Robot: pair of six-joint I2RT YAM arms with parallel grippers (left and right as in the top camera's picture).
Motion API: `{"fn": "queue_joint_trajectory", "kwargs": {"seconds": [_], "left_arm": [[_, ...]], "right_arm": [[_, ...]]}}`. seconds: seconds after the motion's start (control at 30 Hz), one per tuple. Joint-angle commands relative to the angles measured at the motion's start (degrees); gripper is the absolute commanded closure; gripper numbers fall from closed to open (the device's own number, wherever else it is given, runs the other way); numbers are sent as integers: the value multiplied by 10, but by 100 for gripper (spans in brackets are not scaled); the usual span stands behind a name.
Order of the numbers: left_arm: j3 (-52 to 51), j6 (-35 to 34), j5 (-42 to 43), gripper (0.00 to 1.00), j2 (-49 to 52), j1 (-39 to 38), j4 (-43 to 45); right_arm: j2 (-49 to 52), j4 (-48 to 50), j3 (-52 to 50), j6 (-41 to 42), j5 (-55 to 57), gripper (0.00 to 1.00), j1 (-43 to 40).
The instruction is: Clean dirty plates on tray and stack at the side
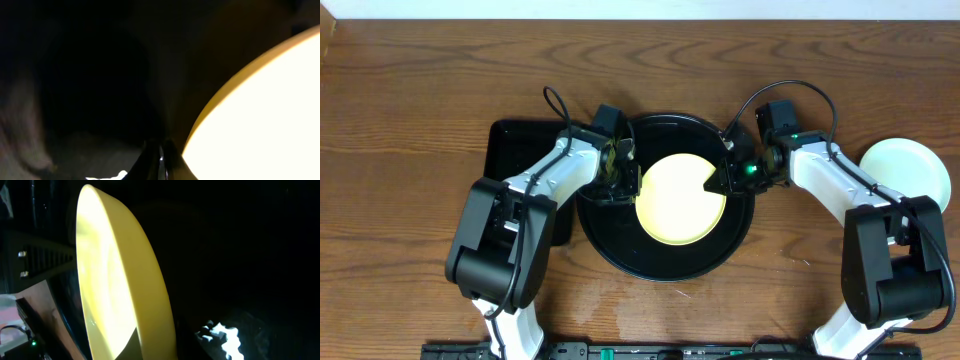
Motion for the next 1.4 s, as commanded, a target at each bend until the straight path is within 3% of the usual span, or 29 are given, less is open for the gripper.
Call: {"fn": "queue_joint_trajectory", "kwargs": {"seconds": [0.0, 0.23, 0.4, 0.63, 1.07, 1.37], "left_arm": [[32, 2, 10, 92, -35, 26, -42], [37, 24, 9, 54, -158, 77, -95], [37, 32, -31, 45, -213, 101, -116], [37, 32, -58, 44, -224, 124, -126], [37, 32, -68, 44, -224, 144, -130], [37, 32, -73, 43, -224, 144, -131]], "right_arm": [[-6, 0, -1, -2, 69, 99, 6], [-91, 2, 4, -13, 194, 99, 19], [-172, 7, 4, -54, 287, 99, 64], [-232, 5, 4, -73, 416, 99, 136], [-253, 5, 4, -99, 765, 99, 320], [-253, 19, 4, -143, 880, 99, 402]]}}
